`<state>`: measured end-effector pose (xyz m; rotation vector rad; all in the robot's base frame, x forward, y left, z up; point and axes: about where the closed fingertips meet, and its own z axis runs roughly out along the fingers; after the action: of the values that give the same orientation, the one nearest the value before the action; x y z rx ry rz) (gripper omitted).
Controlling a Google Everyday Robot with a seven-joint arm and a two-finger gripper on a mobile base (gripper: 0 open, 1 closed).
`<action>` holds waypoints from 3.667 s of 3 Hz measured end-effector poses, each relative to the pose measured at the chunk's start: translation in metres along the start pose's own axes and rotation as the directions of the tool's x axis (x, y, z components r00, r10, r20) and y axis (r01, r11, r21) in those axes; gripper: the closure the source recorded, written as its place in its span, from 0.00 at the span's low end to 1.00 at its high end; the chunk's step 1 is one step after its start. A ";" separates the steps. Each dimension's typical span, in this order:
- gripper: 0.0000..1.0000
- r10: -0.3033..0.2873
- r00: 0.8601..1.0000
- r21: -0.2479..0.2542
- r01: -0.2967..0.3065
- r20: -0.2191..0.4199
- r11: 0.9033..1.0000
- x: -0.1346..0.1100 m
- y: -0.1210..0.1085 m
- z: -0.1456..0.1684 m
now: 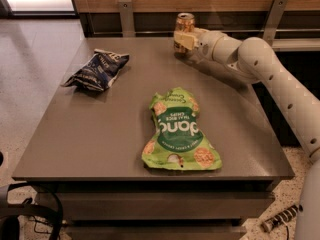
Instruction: Move orange can near green rice chip bag
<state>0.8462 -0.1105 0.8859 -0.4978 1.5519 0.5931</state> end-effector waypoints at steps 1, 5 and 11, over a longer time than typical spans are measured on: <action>1.00 -0.038 0.999 0.062 0.038 -0.010 0.997 -0.033 -0.016 -0.031; 1.00 0.022 0.999 0.155 -0.027 0.032 0.988 -0.095 -0.001 -0.209; 1.00 0.013 0.998 0.005 -0.012 -0.067 1.000 0.008 0.164 -0.306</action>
Offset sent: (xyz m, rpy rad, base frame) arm -0.0658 -0.1186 0.1046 -0.0517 -0.0793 -0.1618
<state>0.5059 -0.1801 0.8976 -0.5095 1.6211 0.5875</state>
